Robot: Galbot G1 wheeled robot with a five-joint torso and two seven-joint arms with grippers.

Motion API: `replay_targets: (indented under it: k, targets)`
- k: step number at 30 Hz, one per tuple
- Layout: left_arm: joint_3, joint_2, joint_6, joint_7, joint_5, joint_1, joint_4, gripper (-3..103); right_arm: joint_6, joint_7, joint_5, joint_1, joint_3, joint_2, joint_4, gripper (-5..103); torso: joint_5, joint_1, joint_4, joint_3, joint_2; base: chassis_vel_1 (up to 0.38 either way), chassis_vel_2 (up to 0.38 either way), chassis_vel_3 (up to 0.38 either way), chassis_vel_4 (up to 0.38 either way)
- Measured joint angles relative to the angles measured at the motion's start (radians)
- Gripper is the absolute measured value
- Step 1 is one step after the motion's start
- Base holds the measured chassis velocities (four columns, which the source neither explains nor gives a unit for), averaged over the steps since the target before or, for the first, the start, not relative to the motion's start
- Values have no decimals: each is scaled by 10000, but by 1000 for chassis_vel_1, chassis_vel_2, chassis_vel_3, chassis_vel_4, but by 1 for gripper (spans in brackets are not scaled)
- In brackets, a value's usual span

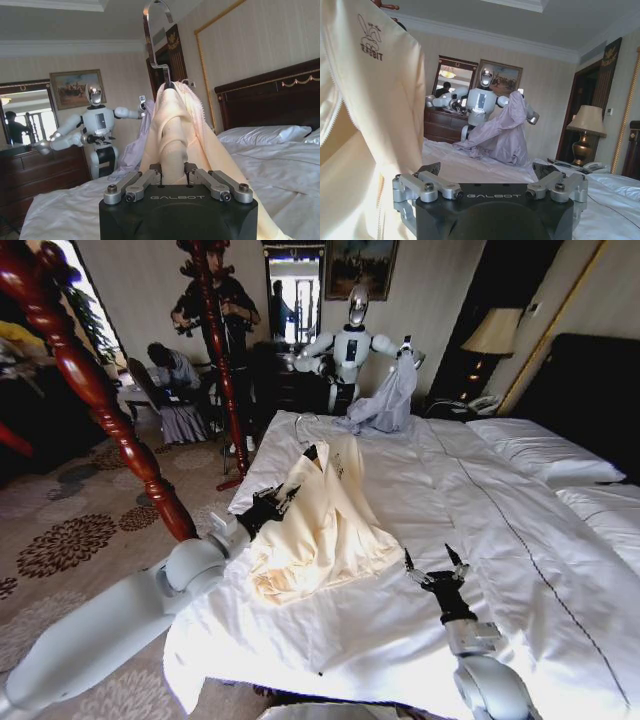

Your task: Pick up the clothes from the bed and hang them on the clothes hanger.

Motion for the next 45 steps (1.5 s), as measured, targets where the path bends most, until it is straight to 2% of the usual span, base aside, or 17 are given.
replay_targets:
  k: [9, 12, 18, 20, 22, 27, 32, 36, 42, 45]
  targets:
    - [-981, 898, 19, -136, -556, 263, -664, 18, 7, 9, 6, 30, 30, 67, -16, 100, 1, 0, 2, 0, 0, 0, 0, 0, 0]
    - [-1396, 1293, 157, -410, -989, 165, -933, 18, 5, 17, 27, 36, 26, 50, -10, 100, 1, 0, 0, 0, 0, 0, 0, 0, 0]
    - [-1732, 1513, 405, -861, -1451, 228, -1209, 18, -4, 20, 42, 40, 20, 36, -2, 100, 0, 0, 1, 0, 0, 0, 0, 0, 0]
    - [-1977, 1644, 575, -1256, -2019, 89, -1321, 18, -13, 22, 50, 42, 16, 30, 1, 100, 0, 0, 2, 0, 0, 0, 0, 0, 0]
    - [-2054, 1691, 636, -1368, -2223, 5, -1337, 18, -17, 23, 52, 43, 15, 27, 3, 100, 0, 0, 0, 0, 0, 0, 0, 0, 0]
    - [-2392, 1934, 857, -1804, -3521, -307, -1344, 18, -27, 29, 60, 46, 11, 21, 8, 100, 1, 1, 1, 0, 0, 0, 0, 0, 0]
    - [-2762, 2025, 1017, -2020, -4119, -450, -1267, 18, -32, 31, 64, 47, 8, 18, 9, 100, 1, 1, 1, 0, -1, 0, 0, 0, 0]
    - [-3311, 2252, 1440, -2413, -5172, -955, -1152, 18, -36, 35, 68, 51, 7, 15, 12, 100, 1, 1, 1, 0, -1, 0, 0, 0, 0]
    - [-3487, 2537, 1799, -2591, -5718, -1560, -929, 18, -40, 37, 72, 51, 6, 13, 16, 100, 1, 0, 1, 0, -1, 0, 0, 0, 0]
    - [-3411, 2820, 1987, -2469, -6100, -2371, -374, 18, -43, 37, 75, 51, 6, 10, 20, 100, 1, 0, 1, 0, -1, 0, 0, 0, 0]
